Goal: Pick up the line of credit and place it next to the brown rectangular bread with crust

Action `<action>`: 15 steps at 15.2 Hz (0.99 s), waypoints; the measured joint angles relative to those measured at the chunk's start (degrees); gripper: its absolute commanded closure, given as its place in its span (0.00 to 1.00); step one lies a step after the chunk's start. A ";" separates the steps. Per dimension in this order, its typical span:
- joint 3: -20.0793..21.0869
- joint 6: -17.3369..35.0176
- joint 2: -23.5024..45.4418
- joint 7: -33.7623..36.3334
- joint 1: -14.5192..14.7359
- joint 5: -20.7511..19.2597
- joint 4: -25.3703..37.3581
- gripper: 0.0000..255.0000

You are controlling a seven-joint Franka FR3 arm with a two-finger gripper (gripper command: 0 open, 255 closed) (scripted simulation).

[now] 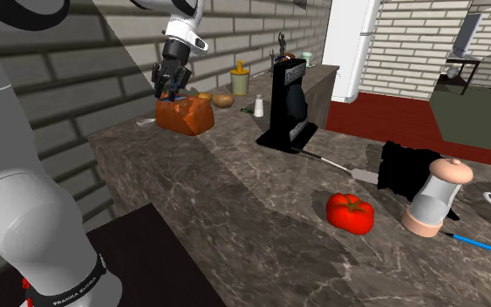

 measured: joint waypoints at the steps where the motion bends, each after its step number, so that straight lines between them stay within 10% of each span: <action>1: 0.63 0.11 1.08 1.47 0.70 0.57 1.11 1.00; 15: 8.42 -0.37 15.76 22.71 12.33 6.30 19.12 1.00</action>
